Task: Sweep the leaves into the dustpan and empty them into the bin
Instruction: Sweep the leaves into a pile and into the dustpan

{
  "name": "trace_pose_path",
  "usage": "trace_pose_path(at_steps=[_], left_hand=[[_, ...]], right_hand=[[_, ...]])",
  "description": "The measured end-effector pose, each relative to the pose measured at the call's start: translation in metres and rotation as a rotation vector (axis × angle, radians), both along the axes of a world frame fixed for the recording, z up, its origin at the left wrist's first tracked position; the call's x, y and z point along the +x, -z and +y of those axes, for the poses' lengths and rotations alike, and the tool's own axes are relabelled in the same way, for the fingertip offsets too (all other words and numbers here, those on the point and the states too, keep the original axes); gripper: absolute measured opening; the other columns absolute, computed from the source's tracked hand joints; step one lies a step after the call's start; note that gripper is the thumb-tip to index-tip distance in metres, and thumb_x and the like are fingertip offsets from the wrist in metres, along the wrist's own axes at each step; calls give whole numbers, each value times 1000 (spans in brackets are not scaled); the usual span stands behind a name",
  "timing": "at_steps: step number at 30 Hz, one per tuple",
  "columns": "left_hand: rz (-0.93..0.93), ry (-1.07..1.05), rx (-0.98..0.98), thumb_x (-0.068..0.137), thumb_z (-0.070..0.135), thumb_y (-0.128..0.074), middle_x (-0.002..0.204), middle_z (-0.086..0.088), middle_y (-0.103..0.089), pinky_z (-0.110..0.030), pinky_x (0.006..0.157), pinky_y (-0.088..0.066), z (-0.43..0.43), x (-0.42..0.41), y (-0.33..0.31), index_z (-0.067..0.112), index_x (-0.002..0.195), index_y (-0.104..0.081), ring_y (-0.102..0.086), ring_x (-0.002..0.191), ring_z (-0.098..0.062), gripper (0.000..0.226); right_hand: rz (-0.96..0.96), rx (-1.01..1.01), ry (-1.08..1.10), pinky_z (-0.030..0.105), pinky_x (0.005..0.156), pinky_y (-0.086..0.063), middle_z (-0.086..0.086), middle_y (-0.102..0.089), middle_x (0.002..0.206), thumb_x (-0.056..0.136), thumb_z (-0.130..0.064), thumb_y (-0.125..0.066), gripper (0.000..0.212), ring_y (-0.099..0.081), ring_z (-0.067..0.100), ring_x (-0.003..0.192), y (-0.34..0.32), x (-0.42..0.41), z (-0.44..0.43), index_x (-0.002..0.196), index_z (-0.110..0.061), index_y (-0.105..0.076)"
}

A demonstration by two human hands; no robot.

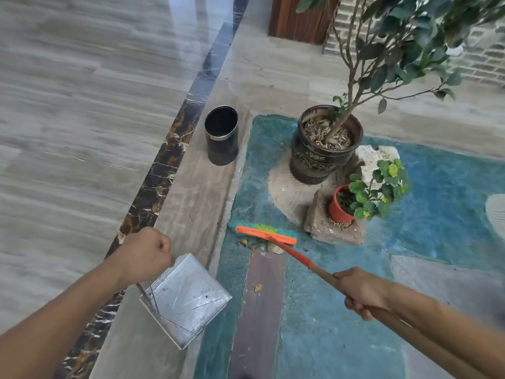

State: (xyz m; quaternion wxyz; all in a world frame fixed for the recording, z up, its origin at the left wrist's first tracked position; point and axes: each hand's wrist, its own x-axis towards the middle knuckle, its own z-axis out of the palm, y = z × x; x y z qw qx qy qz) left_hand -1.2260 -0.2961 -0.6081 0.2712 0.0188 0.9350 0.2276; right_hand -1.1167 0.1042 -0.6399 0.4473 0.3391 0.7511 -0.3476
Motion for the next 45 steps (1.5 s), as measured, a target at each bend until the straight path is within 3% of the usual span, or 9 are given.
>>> trace_pose_path(at_steps=[8, 13, 17, 22, 31, 34, 37, 41, 45], left_hand=[[16, -4, 28, 70, 7, -76, 41, 8, -26, -26, 49, -25, 8, -1, -15, 15, 37, -33, -26, 47, -16, 55], [30, -21, 21, 71, 6, -74, 41, 8, -25, -25, 48, -23, 14, 13, -15, 14, 40, -32, -23, 42, -11, 53], [7, -45, 23, 74, 8, -76, 41, 8, -25, -25, 50, -26, 7, 20, -19, 15, 42, -31, -24, 44, -14, 55], [-16, -123, 52, 78, -3, -69, 38, 7, -23, -19, 43, -24, 7, 18, -26, 16, 42, -28, -39, 53, -16, 57], [-2, -76, 44, 78, -5, -61, 47, -2, -31, -20, 46, -20, 28, 15, -34, 15, 44, -32, -45, 58, -19, 49], [-10, -82, 46, 78, -2, -69, 44, 3, -25, -22, 47, -21, 32, 14, -34, 15, 45, -29, -27, 51, -20, 54], [-13, -54, 36, 76, -3, -70, 42, 5, -22, -24, 51, -24, 39, 20, -30, 14, 42, -29, -24, 54, -21, 56], [24, -3, -27, 74, 3, -73, 43, 3, -29, -26, 51, -25, 47, 28, -25, 14, 41, -31, -28, 50, -20, 55], [5, 17, -12, 75, 0, -71, 40, 6, -26, -25, 49, -23, 55, 22, -21, 15, 41, -30, -29, 52, -21, 55]], right_hand=[[215, 89, -302, 22, 30, -38, 4, -47, 59, 94, -11, -32, 40, -44, 16, 29, 6, -18, -5, 128, -21, -51], [274, 273, -734, 25, 30, -42, 8, -54, 87, 95, -18, -34, 60, -56, 24, 56, 65, -49, -31, 151, -35, -19], [193, 228, -790, 22, 29, -41, 11, -53, 87, 87, -10, -31, 85, -58, 27, 54, 83, -21, -20, 139, -66, 5], [117, 362, -881, 36, 61, -53, 4, -56, 81, 91, -19, -34, 66, -67, 27, 75, 70, 59, 43, 149, -43, -14], [69, 364, -893, 24, 63, -45, -7, -65, 92, 94, -46, -26, 56, -61, 10, 73, 10, 160, 126, 149, -51, -17], [92, 412, -850, 22, 70, -48, -14, -66, 92, 95, -51, -25, 55, -55, 4, 70, 2, 163, 135, 150, -49, -21], [135, 386, -794, 28, 64, -46, -7, -67, 83, 99, -45, -26, 53, -58, 9, 62, 12, 139, 118, 151, -44, -19], [151, 382, -755, 38, 82, -52, 13, -68, 114, 102, -31, -29, 55, -66, 29, 96, 56, 85, 75, 156, -28, -17], [99, 354, -607, 39, 66, -60, 16, -64, 104, 100, -22, -31, 54, -69, 32, 76, 82, 70, 53, 153, -25, -23]])
